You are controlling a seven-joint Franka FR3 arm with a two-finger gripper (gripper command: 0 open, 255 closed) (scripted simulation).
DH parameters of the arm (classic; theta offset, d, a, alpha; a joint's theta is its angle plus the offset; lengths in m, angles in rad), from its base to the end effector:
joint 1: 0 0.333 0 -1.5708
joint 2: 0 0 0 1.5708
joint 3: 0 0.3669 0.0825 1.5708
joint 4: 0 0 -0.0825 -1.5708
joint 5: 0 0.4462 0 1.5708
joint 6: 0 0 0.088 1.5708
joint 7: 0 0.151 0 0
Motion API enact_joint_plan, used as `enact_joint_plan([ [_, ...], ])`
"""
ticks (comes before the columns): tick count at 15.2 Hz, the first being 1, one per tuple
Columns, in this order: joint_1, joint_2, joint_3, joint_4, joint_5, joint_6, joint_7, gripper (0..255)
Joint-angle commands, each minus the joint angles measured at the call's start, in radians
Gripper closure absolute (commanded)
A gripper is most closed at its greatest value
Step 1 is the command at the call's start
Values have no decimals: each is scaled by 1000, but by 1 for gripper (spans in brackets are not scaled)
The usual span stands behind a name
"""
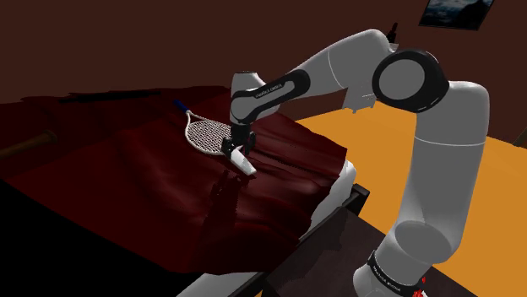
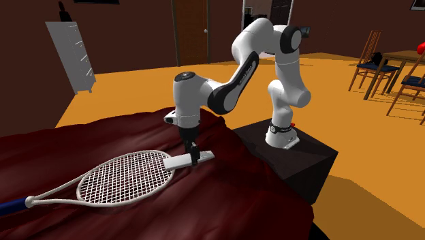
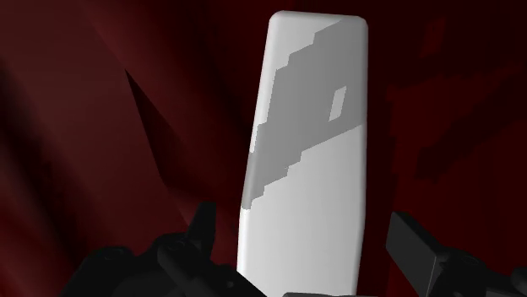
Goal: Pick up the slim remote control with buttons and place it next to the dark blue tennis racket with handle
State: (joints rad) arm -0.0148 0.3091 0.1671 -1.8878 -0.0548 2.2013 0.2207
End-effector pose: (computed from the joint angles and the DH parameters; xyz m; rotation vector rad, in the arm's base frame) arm 0.6822 0.0963 0.3149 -3.1330 0.0694 -0.0125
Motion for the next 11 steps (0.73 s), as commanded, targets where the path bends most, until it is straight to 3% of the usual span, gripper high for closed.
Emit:
enact_joint_plan([
  [1, -1, -23, 2, 22, 5, -45, -2, 0],
  [3, -2, -49, 4, 49, 11, -97, -6, 0],
  [11, -2, -49, 4, 49, 11, -97, -6, 0],
])
